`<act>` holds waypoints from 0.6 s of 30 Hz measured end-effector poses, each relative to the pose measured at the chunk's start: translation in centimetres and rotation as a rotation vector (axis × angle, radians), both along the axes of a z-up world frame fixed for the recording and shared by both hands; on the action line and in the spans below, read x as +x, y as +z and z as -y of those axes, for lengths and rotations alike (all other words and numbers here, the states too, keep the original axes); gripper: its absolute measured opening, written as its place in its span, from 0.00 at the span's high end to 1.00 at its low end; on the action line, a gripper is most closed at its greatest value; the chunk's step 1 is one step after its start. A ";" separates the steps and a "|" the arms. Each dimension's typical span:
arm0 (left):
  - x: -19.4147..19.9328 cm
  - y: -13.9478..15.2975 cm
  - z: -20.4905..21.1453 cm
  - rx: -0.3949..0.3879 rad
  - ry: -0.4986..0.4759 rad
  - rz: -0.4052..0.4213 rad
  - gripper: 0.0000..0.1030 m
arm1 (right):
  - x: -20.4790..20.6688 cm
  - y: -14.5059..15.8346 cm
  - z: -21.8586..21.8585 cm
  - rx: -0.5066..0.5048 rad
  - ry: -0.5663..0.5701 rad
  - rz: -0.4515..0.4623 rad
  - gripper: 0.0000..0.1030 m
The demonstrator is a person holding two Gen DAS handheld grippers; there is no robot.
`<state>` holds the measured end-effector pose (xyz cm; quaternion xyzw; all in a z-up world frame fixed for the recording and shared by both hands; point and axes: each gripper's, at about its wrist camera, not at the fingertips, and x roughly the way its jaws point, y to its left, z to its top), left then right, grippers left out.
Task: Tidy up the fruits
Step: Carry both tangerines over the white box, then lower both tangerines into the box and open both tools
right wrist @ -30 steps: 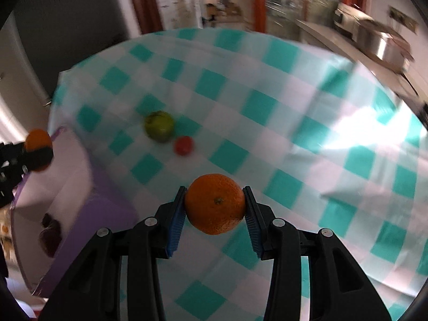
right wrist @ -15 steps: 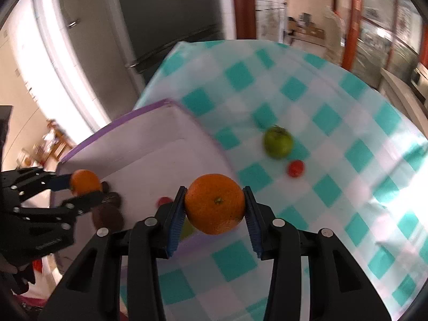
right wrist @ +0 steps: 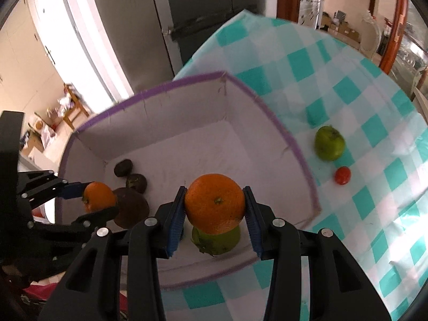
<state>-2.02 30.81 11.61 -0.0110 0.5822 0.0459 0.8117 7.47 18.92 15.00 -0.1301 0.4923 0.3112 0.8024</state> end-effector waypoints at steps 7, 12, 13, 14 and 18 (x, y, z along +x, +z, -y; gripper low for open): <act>-0.1 -2.4 0.1 0.000 -0.068 -0.087 0.57 | 1.7 -2.5 -4.6 -0.108 0.073 -0.057 0.60; 0.0 -2.7 0.9 0.046 -0.134 -0.100 0.57 | 3.0 -4.4 -7.7 -0.183 0.121 -0.084 0.60; 0.1 -2.7 1.2 0.056 -0.148 -0.102 0.57 | 3.3 -4.7 -8.3 -0.198 0.133 -0.088 0.60; 0.1 -2.7 1.4 0.065 -0.161 -0.103 0.57 | 3.6 -5.0 -8.7 -0.209 0.142 -0.091 0.60; 0.3 -2.7 2.2 0.079 -0.188 -0.094 0.57 | 4.8 -5.9 -9.9 -0.242 0.160 -0.100 0.60</act>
